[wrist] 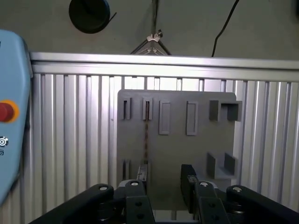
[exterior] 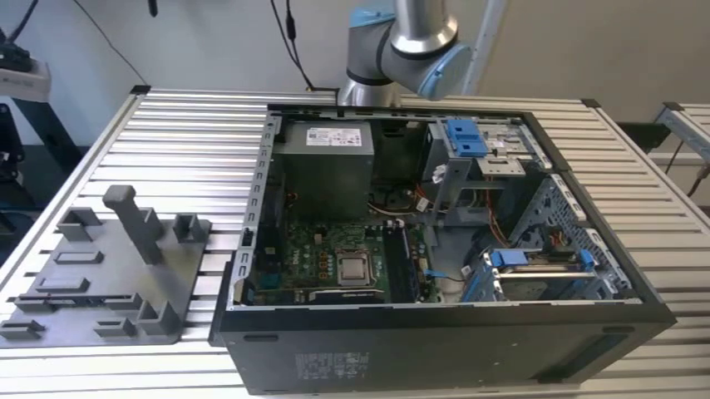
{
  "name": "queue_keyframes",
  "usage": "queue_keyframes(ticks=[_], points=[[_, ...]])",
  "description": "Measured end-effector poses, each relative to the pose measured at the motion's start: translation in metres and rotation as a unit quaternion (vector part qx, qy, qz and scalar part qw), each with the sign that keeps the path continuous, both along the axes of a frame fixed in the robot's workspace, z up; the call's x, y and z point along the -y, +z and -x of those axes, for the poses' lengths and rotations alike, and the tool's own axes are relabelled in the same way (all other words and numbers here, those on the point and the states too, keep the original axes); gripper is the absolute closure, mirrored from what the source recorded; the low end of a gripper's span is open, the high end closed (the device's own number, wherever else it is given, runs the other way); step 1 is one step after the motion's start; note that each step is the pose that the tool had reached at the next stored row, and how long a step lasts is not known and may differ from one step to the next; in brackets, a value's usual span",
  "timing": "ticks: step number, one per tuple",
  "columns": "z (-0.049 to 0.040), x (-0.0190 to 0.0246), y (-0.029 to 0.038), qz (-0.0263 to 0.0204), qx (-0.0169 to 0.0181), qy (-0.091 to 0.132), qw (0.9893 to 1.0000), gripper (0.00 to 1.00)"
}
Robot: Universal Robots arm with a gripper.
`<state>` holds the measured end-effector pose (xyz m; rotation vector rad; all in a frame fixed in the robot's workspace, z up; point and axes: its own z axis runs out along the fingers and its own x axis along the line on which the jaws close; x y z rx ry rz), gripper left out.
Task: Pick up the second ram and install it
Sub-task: 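Pick up the second ram and move it above second insertion slot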
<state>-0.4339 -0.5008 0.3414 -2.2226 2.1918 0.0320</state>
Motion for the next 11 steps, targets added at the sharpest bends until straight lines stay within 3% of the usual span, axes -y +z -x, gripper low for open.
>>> queue_keyframes(ticks=[3, 7, 11], points=[[0.0001, 0.0000, -0.0051, -0.0004, 0.0000, 0.001, 1.0000, 0.58], [0.0002, -0.0001, -0.0090, -0.0004, -0.0036, 0.003, 1.0000, 0.58], [0.0001, 0.0000, -0.0158, -0.0006, -0.0039, 0.005, 1.0000, 0.58]])
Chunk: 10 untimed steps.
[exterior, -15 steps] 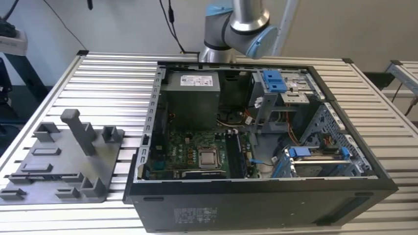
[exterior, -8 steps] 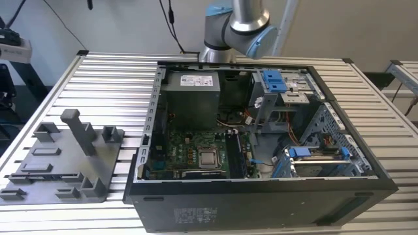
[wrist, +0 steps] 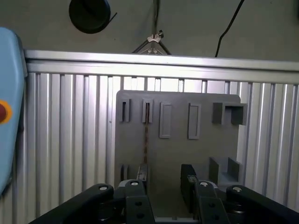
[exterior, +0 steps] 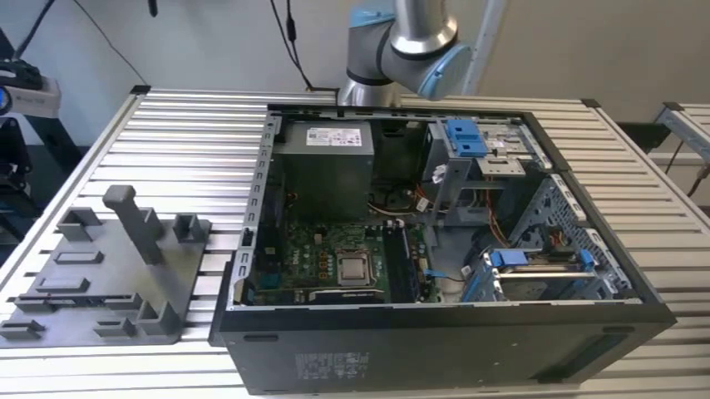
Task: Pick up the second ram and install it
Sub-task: 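Pick up the second ram and move it above second insertion slot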
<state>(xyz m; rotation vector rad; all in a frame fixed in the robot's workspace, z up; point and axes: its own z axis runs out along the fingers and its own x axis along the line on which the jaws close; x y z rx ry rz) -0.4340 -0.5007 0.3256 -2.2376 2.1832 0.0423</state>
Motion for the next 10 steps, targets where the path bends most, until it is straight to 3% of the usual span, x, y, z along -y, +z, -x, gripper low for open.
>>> queue_keyframes(ticks=[10], points=[[0.0003, 0.0001, -0.0174, -0.0003, -0.0003, 0.001, 1.0000, 0.58]])
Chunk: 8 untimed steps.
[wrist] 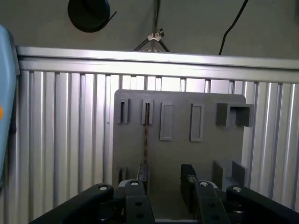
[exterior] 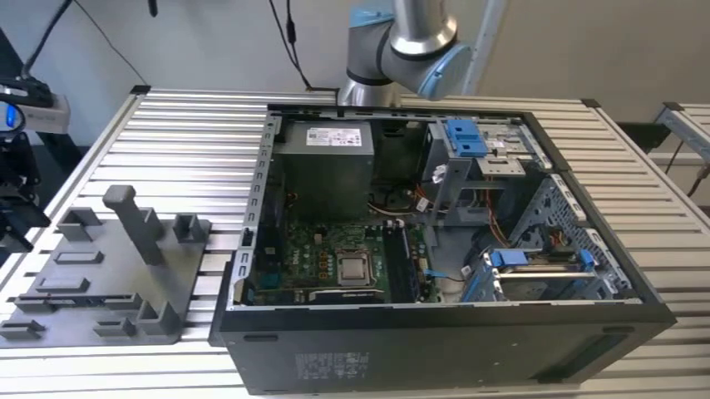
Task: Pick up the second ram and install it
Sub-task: 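Pick up the second ram and move it above second insertion slot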
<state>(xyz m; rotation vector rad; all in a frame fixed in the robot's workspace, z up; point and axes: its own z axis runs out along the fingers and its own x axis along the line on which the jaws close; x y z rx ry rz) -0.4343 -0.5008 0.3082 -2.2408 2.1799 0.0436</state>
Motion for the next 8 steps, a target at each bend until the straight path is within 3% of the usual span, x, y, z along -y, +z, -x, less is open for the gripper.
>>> queue_keyframes(ticks=[8], points=[[0.0005, 0.0004, -0.0145, -0.0001, 0.0012, 0.002, 1.0000, 0.58]])
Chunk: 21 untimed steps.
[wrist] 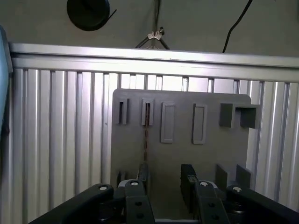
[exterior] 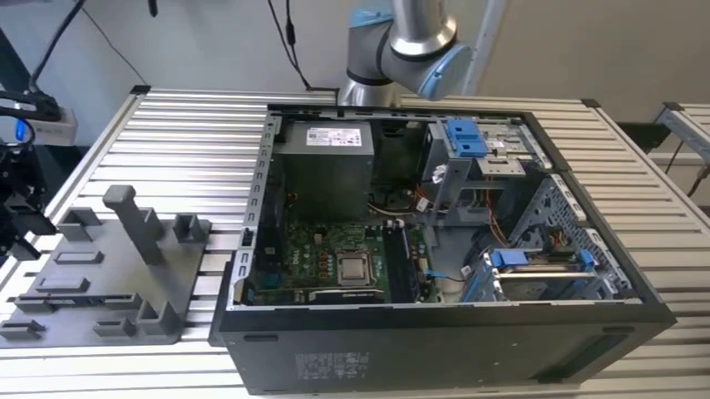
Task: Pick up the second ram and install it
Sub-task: 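Pick up the second ram and move it above second insertion slot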
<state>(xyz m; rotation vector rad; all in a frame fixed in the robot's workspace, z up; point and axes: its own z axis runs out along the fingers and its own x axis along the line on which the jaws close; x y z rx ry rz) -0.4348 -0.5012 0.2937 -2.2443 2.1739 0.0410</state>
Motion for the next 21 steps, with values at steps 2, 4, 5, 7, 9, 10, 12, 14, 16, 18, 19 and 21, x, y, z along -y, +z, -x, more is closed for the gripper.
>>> queue_keyframes(ticks=[2, 4, 5, 7, 9, 10, 12, 14, 16, 18, 19, 21], points=[[0.0001, 0.0002, -0.0036, 0.0000, 0.0007, 0.002, 1.0000, 0.58], [0.0003, 0.0004, -0.0072, 0.0000, 0.0013, 0.004, 1.0000, 0.58], [0.0004, 0.0005, -0.0090, -0.0001, 0.0017, 0.005, 1.0000, 0.58], [0.0008, 0.0010, -0.0128, -0.0001, 0.0024, 0.007, 1.0000, 0.58], [0.0011, 0.0022, -0.0160, -0.0002, 0.0033, 0.010, 0.9999, 0.58], [0.0014, 0.0030, -0.0178, -0.0003, 0.0038, 0.011, 0.9999, 0.58], [0.0017, 0.0045, -0.0214, -0.0004, 0.0042, 0.014, 0.9999, 0.58], [0.0018, 0.0064, -0.0250, -0.0003, 0.0042, 0.017, 0.9999, 0.58], [0.0019, 0.0079, -0.0286, -0.0004, 0.0042, 0.019, 0.9998, 0.58], [0.0019, 0.0094, -0.0322, -0.0004, 0.0042, 0.021, 0.9998, 0.58], [0.0019, 0.0101, -0.0340, -0.0004, 0.0042, 0.022, 0.9997, 0.58], [0.0019, 0.0112, -0.0377, -0.0004, 0.0043, 0.025, 0.9997, 0.58]])
